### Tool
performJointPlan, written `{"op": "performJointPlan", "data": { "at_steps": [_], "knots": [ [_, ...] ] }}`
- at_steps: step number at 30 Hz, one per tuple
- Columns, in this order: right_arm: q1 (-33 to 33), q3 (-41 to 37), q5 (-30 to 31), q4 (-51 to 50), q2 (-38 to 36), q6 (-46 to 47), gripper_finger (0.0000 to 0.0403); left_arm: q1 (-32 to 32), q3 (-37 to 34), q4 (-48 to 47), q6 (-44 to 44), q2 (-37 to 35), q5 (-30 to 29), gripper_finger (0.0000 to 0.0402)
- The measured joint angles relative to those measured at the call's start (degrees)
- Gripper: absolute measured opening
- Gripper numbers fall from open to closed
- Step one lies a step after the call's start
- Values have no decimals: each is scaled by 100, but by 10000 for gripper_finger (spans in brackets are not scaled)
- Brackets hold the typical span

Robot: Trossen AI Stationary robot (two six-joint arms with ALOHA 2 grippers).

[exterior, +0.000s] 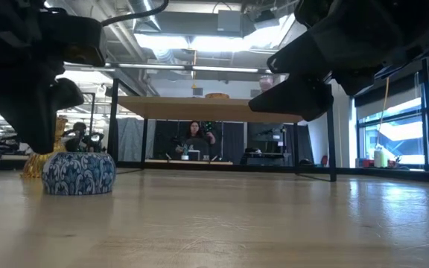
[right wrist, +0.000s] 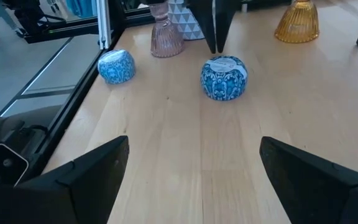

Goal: Pick & Place candle stick holders
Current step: Put the top blue scented candle on the shelf

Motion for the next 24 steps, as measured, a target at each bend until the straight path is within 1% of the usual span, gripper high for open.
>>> {"op": "performJointPlan", "data": {
  "at_steps": [12,14,17,21,24],
  "knots": [
    [0,0,0,2,0,0,364,6,0,25,-109,77,-32,31],
    [0,0,-1,3,0,0,364,6,0,90,-110,216,35,31],
    [0,0,-2,14,0,0,364,64,0,387,-24,614,296,31],
    [0,0,0,22,0,0,364,168,31,827,269,1054,376,31],
    [0,0,-2,22,0,0,364,258,31,978,420,1137,431,31]
  ]
}}
